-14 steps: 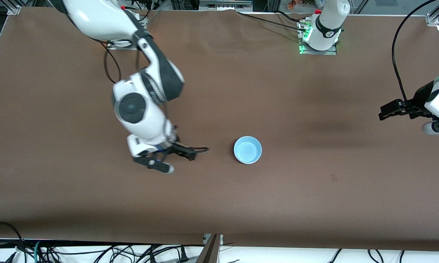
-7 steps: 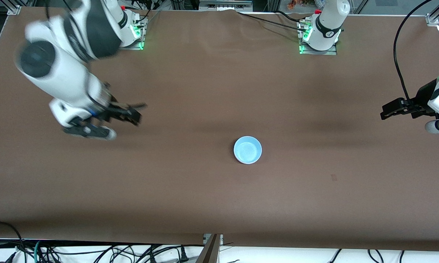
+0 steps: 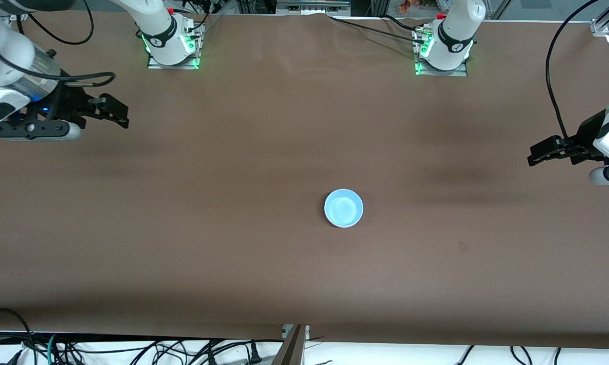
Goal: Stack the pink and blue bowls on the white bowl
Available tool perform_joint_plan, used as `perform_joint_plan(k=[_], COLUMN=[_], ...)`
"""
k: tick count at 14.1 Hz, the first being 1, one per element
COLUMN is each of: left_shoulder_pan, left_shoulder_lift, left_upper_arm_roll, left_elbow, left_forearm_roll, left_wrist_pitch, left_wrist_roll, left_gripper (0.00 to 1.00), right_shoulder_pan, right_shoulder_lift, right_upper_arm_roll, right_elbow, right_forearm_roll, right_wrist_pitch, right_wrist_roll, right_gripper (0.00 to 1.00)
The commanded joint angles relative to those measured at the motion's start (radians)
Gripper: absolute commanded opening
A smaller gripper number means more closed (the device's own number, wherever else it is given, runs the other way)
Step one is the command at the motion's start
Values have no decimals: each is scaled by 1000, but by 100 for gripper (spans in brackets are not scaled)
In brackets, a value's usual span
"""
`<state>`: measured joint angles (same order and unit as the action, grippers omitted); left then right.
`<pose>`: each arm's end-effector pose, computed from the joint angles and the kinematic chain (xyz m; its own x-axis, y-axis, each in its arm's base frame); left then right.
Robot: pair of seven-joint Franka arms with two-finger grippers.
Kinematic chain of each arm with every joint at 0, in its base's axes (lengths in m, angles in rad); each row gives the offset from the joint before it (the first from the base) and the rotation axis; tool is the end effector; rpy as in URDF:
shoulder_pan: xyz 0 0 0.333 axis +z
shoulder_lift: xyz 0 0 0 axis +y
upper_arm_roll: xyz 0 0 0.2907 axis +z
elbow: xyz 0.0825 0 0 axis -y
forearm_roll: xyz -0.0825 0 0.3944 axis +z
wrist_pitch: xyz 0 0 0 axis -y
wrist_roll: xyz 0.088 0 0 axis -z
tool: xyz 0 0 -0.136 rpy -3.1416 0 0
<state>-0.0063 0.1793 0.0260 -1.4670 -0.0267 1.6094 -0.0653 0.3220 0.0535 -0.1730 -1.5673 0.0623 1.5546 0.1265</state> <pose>0.6154 0.0075 0.5178 0.9956 0.0856 -0.0382 0.0864 -0.9961 0.0195 0.5667 0.0958 0.5407 0.9972 0.0229 -0.0715 0.0198 -0.9988 -0.0443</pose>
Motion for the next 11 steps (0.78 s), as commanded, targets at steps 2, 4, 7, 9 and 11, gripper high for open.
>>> perform_joint_plan(k=[2, 4, 7, 9, 11], left_shoulder_pan=[-8, -8, -8, -8, -8], left_shoulder_lift=[14, 14, 14, 14, 14], left_upper_arm_roll=[5, 5, 5, 5, 5], left_elbow=[34, 34, 33, 33, 34], left_forearm_roll=[14, 14, 14, 14, 14], left_wrist_pitch=[-23, -23, -23, -23, -23], left_wrist_roll=[16, 16, 16, 16, 16], left_gripper=[100, 100, 100, 100, 100], right_shoulder_pan=[-153, -153, -152, -153, -158], right_shoulder_lift=[-29, -32, -32, -23, -21], right_upper_arm_roll=[90, 90, 92, 92, 87], right_elbow=[-36, -33, -23, 4, 18], right_forearm_roll=[37, 30, 14, 14, 14], right_wrist_pitch=[1, 1, 2, 1, -4], right_wrist_roll=[-120, -113, -120, -114, -119], right_gripper=[100, 100, 100, 100, 100])
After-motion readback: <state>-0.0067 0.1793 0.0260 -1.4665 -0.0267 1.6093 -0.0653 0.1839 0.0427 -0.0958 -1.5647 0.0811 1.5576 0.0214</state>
